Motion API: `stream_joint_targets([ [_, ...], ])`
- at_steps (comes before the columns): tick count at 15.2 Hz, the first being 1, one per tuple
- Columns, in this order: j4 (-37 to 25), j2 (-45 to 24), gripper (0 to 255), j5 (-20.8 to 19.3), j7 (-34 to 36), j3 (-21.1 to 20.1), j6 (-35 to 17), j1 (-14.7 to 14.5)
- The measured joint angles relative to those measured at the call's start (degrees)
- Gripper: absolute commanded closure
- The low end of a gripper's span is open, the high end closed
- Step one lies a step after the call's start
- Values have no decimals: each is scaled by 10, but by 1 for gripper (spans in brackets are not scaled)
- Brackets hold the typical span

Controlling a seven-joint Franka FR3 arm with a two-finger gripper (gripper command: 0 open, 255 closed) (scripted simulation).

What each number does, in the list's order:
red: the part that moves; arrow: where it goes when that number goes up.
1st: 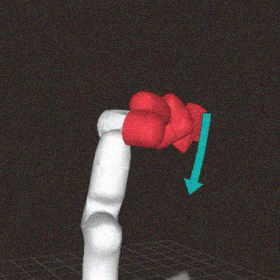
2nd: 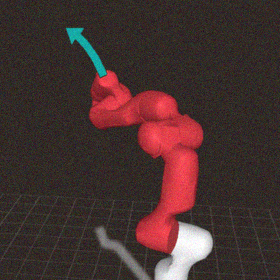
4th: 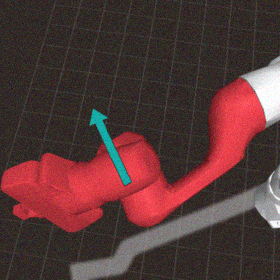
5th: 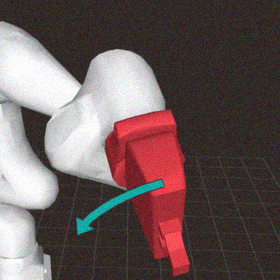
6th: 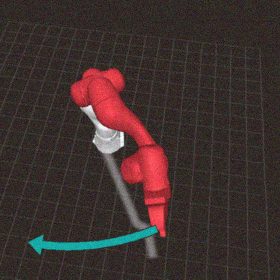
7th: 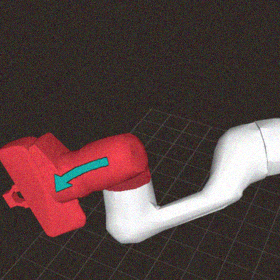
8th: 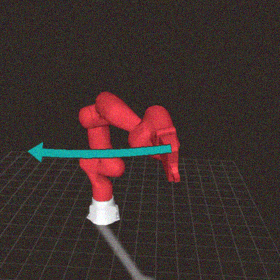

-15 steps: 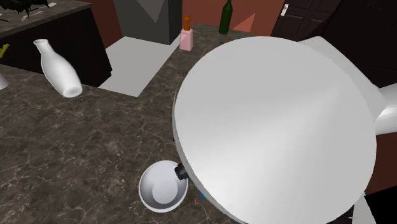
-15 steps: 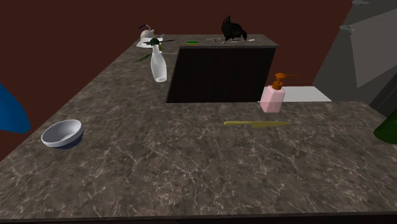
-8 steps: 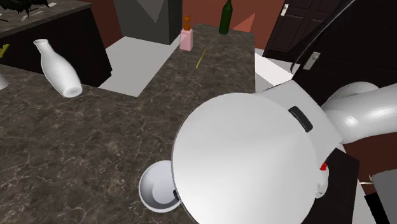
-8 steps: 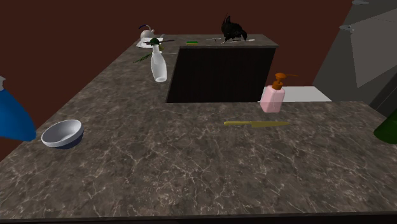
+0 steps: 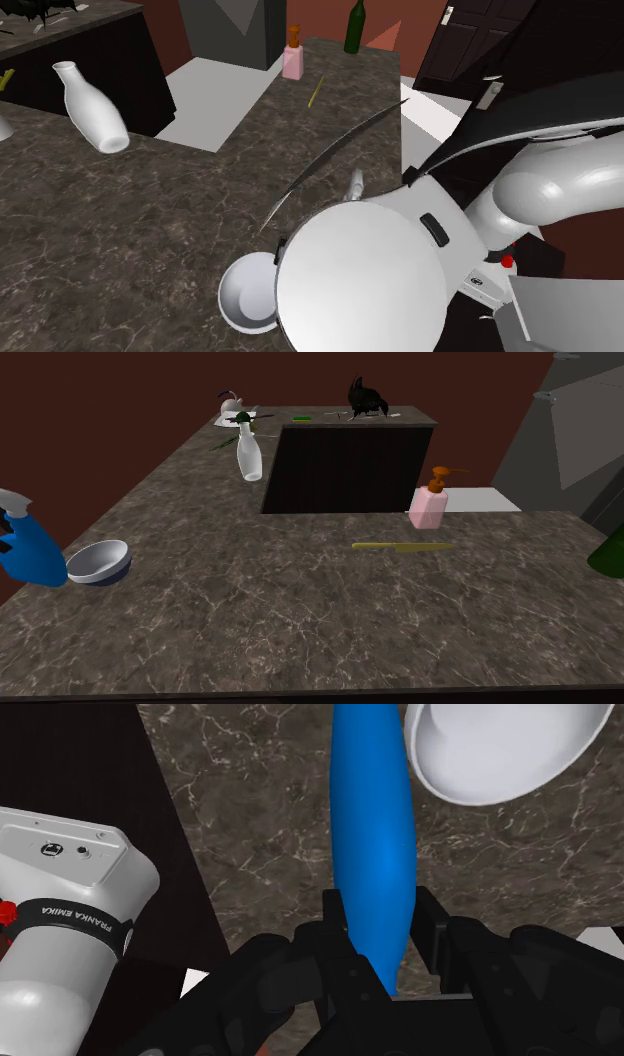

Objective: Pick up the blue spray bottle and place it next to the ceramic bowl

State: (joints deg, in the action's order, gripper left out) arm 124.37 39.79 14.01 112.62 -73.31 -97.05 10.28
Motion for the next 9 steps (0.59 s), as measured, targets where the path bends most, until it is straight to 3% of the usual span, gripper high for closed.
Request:
stream_joint_targets([
  [9, 42, -3, 255, 19, 14, -53, -61, 22],
])
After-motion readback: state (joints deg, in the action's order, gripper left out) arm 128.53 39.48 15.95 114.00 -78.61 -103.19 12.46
